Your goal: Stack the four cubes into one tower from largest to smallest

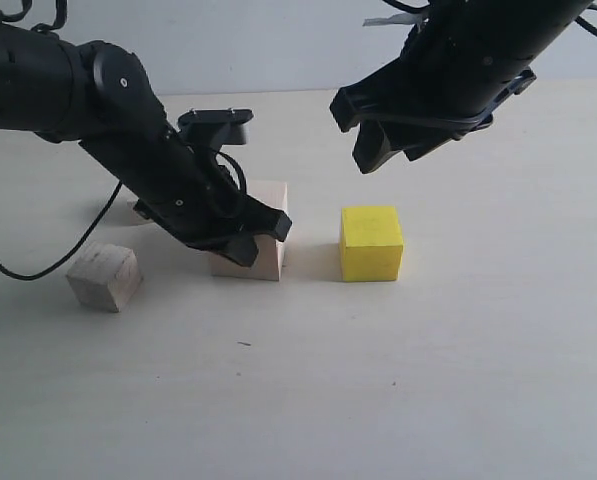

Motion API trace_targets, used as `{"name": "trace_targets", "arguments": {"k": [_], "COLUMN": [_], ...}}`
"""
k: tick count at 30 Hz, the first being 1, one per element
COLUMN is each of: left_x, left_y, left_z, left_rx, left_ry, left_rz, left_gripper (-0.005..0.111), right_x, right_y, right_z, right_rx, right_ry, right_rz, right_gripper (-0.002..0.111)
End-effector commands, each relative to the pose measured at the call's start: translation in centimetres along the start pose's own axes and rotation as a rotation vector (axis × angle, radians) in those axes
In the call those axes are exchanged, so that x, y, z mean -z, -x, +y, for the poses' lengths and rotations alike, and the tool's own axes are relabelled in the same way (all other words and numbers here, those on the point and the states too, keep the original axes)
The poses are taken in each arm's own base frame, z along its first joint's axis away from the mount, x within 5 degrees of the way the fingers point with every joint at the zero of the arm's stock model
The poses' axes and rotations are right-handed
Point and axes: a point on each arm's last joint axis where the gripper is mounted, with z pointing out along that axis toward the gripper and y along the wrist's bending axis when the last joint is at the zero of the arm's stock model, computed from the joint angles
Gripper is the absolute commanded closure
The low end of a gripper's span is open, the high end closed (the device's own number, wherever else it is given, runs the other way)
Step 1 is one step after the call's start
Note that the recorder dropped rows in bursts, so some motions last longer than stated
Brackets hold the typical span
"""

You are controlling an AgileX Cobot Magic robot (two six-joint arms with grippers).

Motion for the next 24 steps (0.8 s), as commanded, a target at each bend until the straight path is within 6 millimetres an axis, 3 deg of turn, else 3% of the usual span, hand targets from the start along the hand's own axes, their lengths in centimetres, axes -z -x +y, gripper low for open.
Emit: {"name": "trace_targets", "arguments": {"k": [1, 5, 24], "left_x": [-1.0, -1.8, -1.7], "left_y": [0.1, 0.2, 1.3], "left_z": [0.3, 0.6, 0.6], "left_rx": [0.007, 0.015, 0.01], "left_ry": [0.015, 0.024, 0.037], "left_rz": [-0.021, -0.025, -0.102], "left_gripper": [0.105, 0.105, 0.105], "right_x": [0.1, 0.1, 0.1], "right_y": [0.2, 0.2, 0.2], "right_z": [0.0, 0.0, 0.0], "right_rx": [0.007, 0.007, 0.007], "right_ry": [-0.006, -0.006, -0.006], "right_rz": [-0.01, -0.01, -0.014], "right_gripper": [0.058, 0.058, 0.058]}}
